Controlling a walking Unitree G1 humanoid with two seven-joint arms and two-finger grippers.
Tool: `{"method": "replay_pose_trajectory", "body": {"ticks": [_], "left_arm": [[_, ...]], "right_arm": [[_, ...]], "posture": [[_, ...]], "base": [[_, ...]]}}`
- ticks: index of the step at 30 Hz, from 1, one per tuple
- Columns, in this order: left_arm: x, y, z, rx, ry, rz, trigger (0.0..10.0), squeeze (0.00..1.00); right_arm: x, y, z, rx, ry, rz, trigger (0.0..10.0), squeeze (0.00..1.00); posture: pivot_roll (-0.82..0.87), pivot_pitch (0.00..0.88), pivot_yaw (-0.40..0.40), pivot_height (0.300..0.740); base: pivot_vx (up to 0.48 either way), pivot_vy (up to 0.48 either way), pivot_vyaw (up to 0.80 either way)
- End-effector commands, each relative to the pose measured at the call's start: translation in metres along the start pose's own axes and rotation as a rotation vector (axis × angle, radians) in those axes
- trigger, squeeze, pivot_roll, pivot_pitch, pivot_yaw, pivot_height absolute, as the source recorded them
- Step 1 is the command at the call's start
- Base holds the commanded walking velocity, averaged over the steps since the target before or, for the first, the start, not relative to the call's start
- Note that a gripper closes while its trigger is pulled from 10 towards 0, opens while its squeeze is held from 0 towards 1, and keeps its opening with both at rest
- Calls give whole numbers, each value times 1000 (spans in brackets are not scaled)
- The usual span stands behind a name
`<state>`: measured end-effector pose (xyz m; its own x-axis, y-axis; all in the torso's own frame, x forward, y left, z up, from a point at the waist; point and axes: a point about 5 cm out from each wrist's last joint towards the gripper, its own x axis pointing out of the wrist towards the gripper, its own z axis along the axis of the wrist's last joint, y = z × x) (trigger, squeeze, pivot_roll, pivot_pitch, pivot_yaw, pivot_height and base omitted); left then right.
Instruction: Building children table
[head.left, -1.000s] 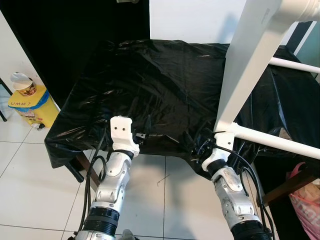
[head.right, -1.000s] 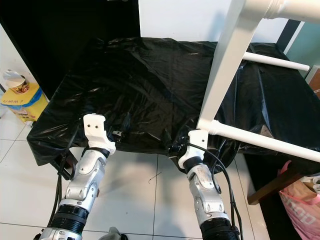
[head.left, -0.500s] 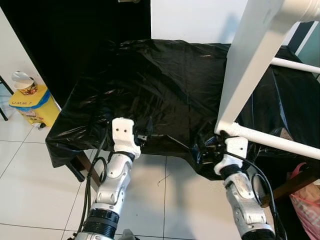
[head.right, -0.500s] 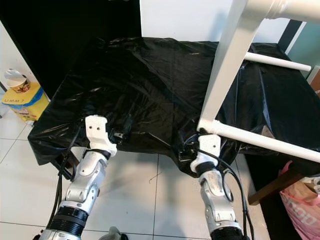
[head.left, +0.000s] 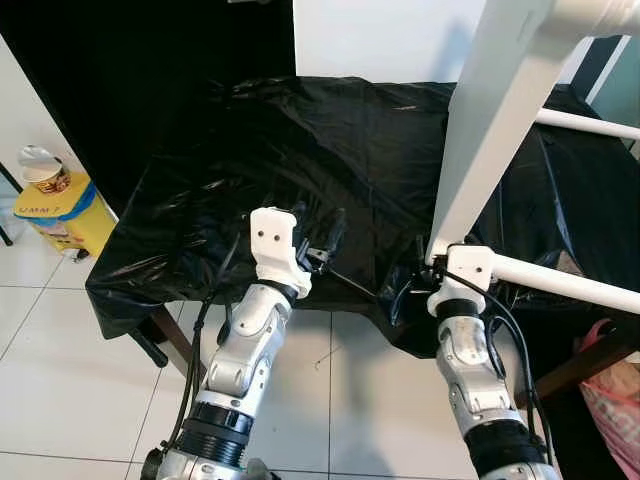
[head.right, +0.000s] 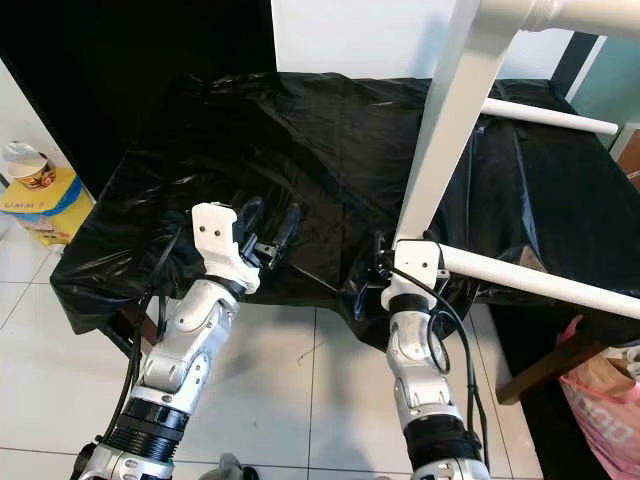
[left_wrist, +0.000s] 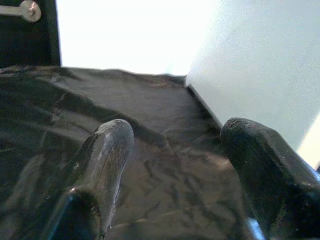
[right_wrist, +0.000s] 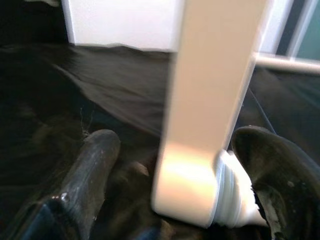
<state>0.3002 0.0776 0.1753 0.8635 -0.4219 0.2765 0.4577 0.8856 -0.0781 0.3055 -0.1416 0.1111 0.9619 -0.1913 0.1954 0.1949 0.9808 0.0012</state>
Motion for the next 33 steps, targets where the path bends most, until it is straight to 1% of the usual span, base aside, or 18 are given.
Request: {"method": "replay_pose_trajectory", "body": {"ticks": [1, 3, 4, 7, 9, 10, 16, 17, 18, 19, 20, 21, 24, 26, 27, 28, 33], "left_arm": [[1, -14, 7, 12, -10, -246, 10000, 0], [1, -14, 11, 21, -13, -261, 10000, 0], [1, -14, 11, 21, -13, -261, 10000, 0], [-2, -16, 14, 17, -7, -281, 10000, 0], [-2, -17, 15, 15, -4, -286, 10000, 0], [-3, -18, 14, 16, 0, -291, 10000, 0], [-3, -19, 13, 21, 8, -300, 10000, 0], [-3, -18, 11, 32, 20, -301, 10000, 0], [-3, -18, 11, 32, 20, -301, 10000, 0], [-3, -17, 10, 48, 37, -292, 10000, 0], [-3, -17, 10, 48, 37, -292, 10000, 0], [-2, -14, 8, 66, 54, -284, 10000, 0], [-2, -14, 8, 68, 57, -283, 10000, 0], [-1, -12, 9, 76, 59, -278, 10000, 0], [-1, -12, 9, 76, 59, -278, 10000, 0], [0, -9, 10, 83, 55, -266, 10000, 0], [2, -4, 11, 96, 58, -245, 10000, 0]], "right_arm": [[3, 4, -2, 2, 5, -24, 10000, 0], [8, 11, 0, -1, -9, -41, 10000, 0], [8, 11, 0, -1, -9, -41, 10000, 0], [19, 11, 4, -6, -24, -110, 10000, 0], [21, 10, 5, -7, -28, -124, 10000, 0], [27, 10, 8, -9, -46, -147, 10000, 0], [36, 10, 13, -2, -55, -171, 10000, 0], [43, 9, 15, 6, -49, -194, 10000, 0], [43, 9, 15, 6, -49, -194, 10000, 0], [47, 10, 16, 2, -43, -204, 10000, 0], [47, 10, 16, 2, -43, -204, 10000, 0], [58, 9, 21, 12, -32, -232, 10000, 0], [61, 9, 22, 21, -28, -241, 10000, 0], [69, 9, 29, 26, -36, -244, 10000, 0], [69, 9, 29, 26, -36, -244, 10000, 0], [76, 8, 35, 31, -38, -248, 10000, 0], [84, 8, 40, 54, -22, -238, 10000, 0]], "posture": [[67, 89, 6, 740], [73, 86, 8, 740], [73, 86, 8, 740], [86, 77, 1, 740], [87, 76, 1, 740], [91, 67, -1, 740], [94, 58, -1, 740], [96, 51, -4, 740], [96, 51, -4, 740], [97, 46, -4, 740], [97, 46, -4, 740], [98, 35, -4, 740], [98, 35, -4, 740], [100, 17, 3, 740], [100, 17, 3, 740], [101, 9, 5, 740], [103, 0, 12, 740]], "base": [[0, 0, 0], [0, 0, 0], [0, 0, 0], [0, 0, 0], [0, 0, 0], [0, 0, 0], [0, 0, 0], [0, 0, 0], [0, 0, 0], [0, 0, 0], [0, 0, 0], [0, 0, 0], [0, 0, 0], [0, 0, 0], [0, 0, 0], [0, 0, 0], [0, 0, 0]]}}
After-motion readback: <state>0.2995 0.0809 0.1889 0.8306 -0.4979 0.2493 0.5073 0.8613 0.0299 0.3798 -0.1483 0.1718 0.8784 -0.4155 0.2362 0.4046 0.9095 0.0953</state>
